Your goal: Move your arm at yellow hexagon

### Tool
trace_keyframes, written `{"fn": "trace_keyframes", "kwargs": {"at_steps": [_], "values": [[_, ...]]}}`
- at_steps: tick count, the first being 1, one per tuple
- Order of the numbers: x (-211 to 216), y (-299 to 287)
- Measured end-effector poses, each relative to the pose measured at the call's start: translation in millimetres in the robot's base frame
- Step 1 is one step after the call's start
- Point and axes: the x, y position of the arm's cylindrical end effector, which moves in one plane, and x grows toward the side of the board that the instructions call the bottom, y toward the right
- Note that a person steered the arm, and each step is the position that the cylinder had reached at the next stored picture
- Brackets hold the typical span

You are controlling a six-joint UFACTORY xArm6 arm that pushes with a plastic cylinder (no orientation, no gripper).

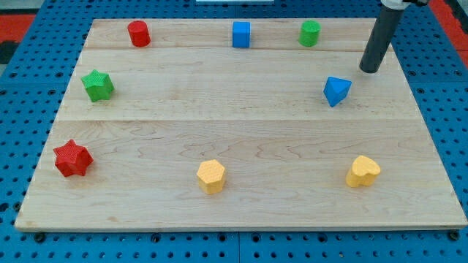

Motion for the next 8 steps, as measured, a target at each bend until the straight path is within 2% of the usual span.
{"fn": "trace_keyframes", "kwargs": {"at_steps": [3, 5, 6, 7, 8], "values": [[88.6, 66.1], [230.2, 62.2], [282.1, 22.0], [285.5, -107.2], [285.5, -209.8]]}}
